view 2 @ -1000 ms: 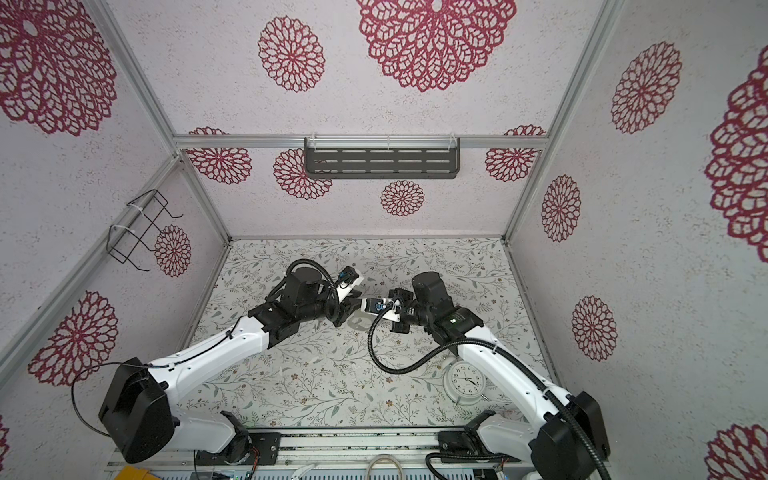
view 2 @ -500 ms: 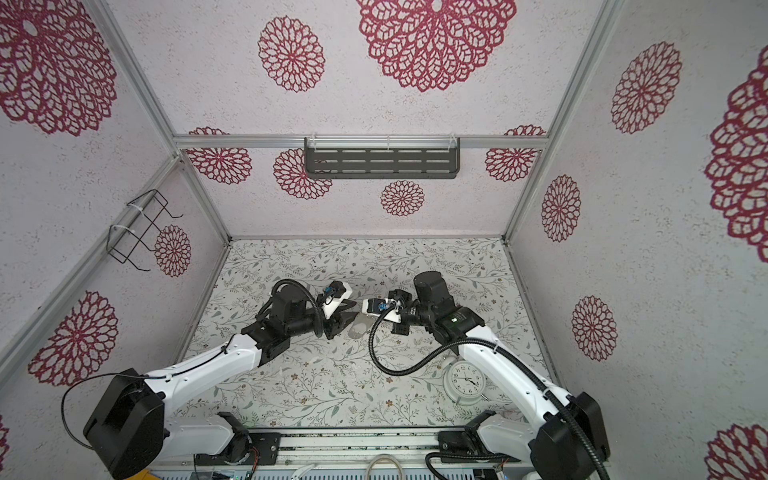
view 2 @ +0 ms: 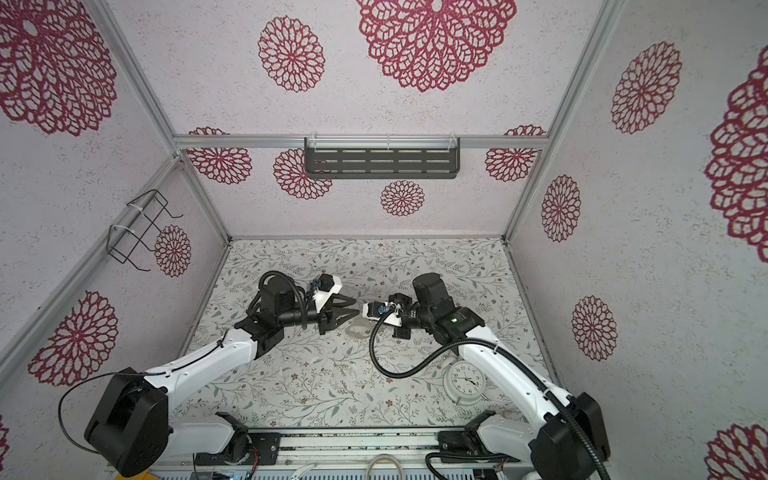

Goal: Remove the keys from the keyring

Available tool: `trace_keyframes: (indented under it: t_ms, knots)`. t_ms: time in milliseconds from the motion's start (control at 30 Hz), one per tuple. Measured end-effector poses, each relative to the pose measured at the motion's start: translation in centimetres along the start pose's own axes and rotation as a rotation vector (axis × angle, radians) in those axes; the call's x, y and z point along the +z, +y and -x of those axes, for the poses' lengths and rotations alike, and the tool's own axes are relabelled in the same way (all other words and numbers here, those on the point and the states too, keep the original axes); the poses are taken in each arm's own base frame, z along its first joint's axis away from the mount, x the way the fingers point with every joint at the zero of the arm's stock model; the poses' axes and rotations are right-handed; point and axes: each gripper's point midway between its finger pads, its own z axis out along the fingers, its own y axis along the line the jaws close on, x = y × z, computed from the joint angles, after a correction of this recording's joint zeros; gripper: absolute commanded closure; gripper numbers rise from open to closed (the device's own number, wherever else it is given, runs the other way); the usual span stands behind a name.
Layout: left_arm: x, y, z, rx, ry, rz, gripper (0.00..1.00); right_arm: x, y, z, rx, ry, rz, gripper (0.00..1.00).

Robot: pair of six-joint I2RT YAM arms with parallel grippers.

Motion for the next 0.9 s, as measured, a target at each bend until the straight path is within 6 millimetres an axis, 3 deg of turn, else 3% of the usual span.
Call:
trace_keyframes:
  t_ms: [467,900]
  knots:
    - [0.7,-1.3,-0.8,-0.015,0.039,-0.127,0.70,0.4,0.8,0.3,-0.017,0.009,0.020,1.00]
    - [0.1,-0.4,-1.7,-0.012,0.075,-0.080,0.66,0.4,1.2,0.4,-0.031,0.026,0.022,1.00]
